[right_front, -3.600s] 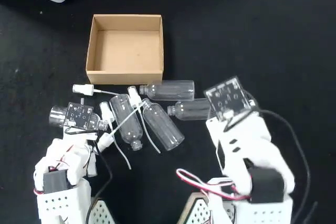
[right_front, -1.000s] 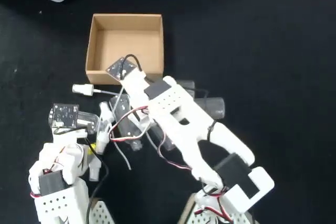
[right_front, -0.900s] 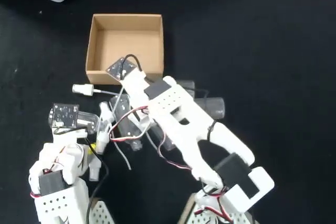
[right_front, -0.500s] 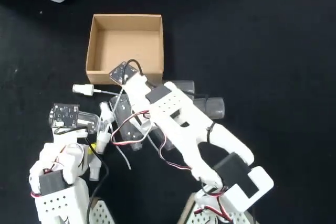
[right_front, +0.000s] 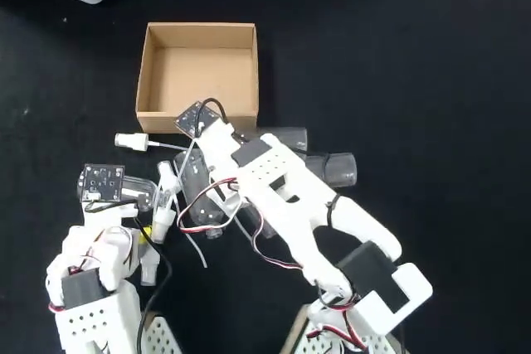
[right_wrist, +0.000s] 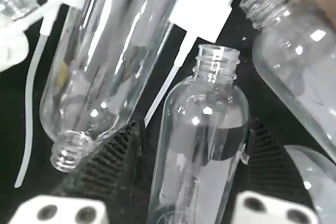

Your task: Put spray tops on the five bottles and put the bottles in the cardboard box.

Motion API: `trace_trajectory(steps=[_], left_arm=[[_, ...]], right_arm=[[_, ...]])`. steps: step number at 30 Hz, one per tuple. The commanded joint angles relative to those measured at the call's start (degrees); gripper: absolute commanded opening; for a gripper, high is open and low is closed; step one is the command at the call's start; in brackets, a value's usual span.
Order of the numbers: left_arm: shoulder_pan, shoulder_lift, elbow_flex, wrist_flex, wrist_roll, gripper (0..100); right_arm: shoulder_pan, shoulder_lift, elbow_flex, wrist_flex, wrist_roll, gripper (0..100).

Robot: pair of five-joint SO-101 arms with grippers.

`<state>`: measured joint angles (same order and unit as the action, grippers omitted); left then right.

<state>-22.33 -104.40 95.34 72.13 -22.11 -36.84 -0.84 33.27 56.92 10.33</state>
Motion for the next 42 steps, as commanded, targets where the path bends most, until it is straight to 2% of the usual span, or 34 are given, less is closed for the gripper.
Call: trace_trajectory(steps=[1, 24, 29, 33, 42], left_arm=[[-0.6, -0.1, -0.6, -0.8, 0.0, 27], [-0.7, -0.1, -0.6, -0.6, 0.0, 27], [-0.7, -0.1, -0.6, -0.6, 0.0, 27], [-0.7, -0.1, -0.6, -0.6, 0.0, 27], [-0.7, -0.1, -0.6, -0.5, 0.0, 27]], right_arm=[[1.7, -0.3, -0.3, -1.3, -0.5, 20.4], [1.4, -0.2, -0.7, 1.0, -0.1, 19.8], [1.3, -0.2, -0.7, 2.1, -0.3, 26.3], [1.3, -0.2, -0.7, 2.1, 0.0, 22.4], [1.3, 0.8, -0.9, 2.4, 0.0, 22.3]])
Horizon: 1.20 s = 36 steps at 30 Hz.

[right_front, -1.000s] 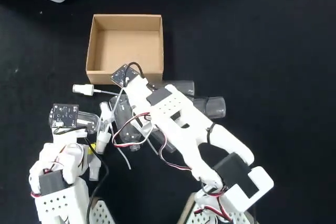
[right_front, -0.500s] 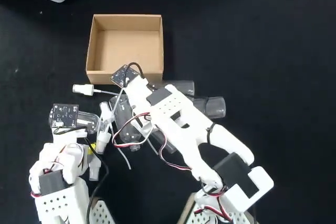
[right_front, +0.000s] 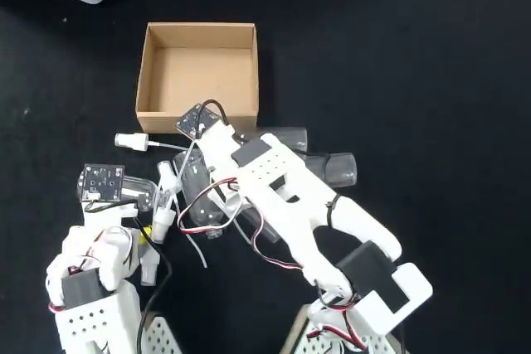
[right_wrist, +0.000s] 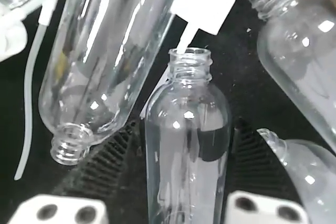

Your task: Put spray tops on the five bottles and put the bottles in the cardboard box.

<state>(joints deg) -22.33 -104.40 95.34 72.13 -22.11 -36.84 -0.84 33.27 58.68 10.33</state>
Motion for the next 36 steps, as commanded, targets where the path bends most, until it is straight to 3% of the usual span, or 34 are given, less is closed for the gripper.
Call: trace_trajectory(steps=[1, 18, 21, 26, 36], left_arm=[[-0.7, -0.1, -0.6, -0.5, 0.0, 27], [-0.7, -0.1, -0.6, -0.4, 0.0, 27], [-0.7, -0.1, -0.6, -0.4, 0.0, 27], [-0.7, -0.1, -0.6, -0.4, 0.0, 27], [-0.7, -0.1, -0.6, -0.5, 0.0, 27]], right_arm=[[1.3, 1.7, -1.5, 0.8, 0.0, 22.1], [1.6, 7.0, -7.2, 5.2, 0.1, 16.7], [1.6, 5.1, -6.8, 5.5, -0.4, 17.4], [1.6, 3.2, -6.8, 7.5, -0.4, 26.9], [1.6, 2.7, -6.9, 7.1, -0.4, 24.4]])
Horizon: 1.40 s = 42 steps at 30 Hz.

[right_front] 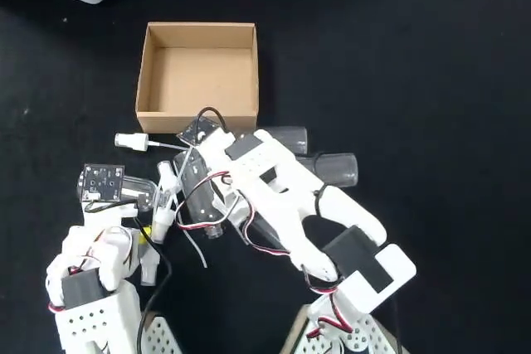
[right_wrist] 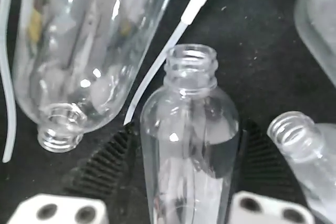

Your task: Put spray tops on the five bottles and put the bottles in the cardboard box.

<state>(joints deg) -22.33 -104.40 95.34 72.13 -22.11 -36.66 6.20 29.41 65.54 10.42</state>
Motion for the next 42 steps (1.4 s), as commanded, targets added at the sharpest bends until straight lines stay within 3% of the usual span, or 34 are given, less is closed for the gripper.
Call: trace_trajectory(steps=[1, 5, 10, 14, 42], left_arm=[[-0.7, -0.1, -0.6, -0.5, 0.0, 27], [-0.7, -0.1, -0.6, -0.5, 0.0, 27], [-0.7, -0.1, -0.6, -0.5, 0.0, 27], [-0.7, -0.1, -0.6, -0.5, 0.0, 27], [-2.9, 0.0, -3.5, -0.7, 0.4, 27]], right_arm=[[1.4, -4.4, -3.1, 0.3, -0.5, 24.4], [1.5, -4.4, -3.1, 0.3, -0.5, 23.2], [1.5, -4.7, -3.4, 0.3, -0.5, 10.9], [1.8, -8.5, -2.4, 0.8, -0.5, 7.3], [3.2, -33.2, 4.6, 4.8, -0.6, 5.0]])
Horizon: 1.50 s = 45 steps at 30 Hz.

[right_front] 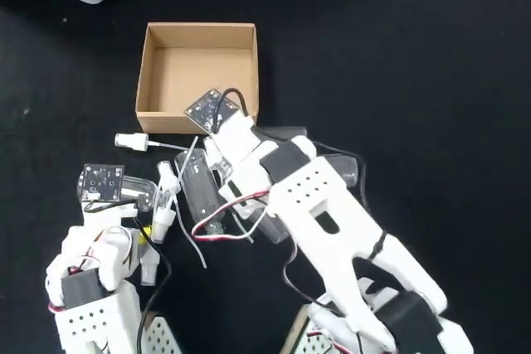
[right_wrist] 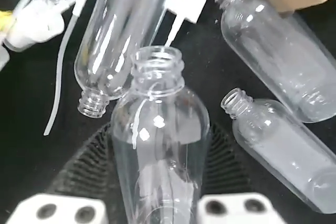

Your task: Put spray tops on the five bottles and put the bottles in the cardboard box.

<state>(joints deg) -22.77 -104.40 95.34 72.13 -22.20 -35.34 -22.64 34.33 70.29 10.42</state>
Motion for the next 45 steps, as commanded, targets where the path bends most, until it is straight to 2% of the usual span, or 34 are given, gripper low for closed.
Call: trace_trajectory(steps=[1, 9, 14, 27, 33, 45], left_arm=[[-3.1, 0.0, -4.0, -0.8, 0.4, 27], [-4.0, 0.3, -12.8, -0.2, 0.4, 27], [-3.5, 0.3, -15.9, 3.2, 0.2, 27], [-0.9, 1.2, -24.3, 1.8, -2.6, 27], [2.6, 12.0, -30.0, 1.8, -1.9, 27], [10.9, 29.6, -40.6, 1.7, 5.8, 27]], right_arm=[[2.4, -4.9, -0.3, 0.3, -0.6, 5.0], [11.0, -8.3, -0.4, -1.8, -5.5, 5.0], [11.3, -10.1, -0.2, -1.7, -5.5, 5.0], [14.6, -11.6, 2.9, -6.2, -5.5, 5.0], [14.9, -11.6, 3.4, -7.8, -5.5, 5.0], [14.9, -11.6, 3.4, -7.8, -7.7, 5.0]])
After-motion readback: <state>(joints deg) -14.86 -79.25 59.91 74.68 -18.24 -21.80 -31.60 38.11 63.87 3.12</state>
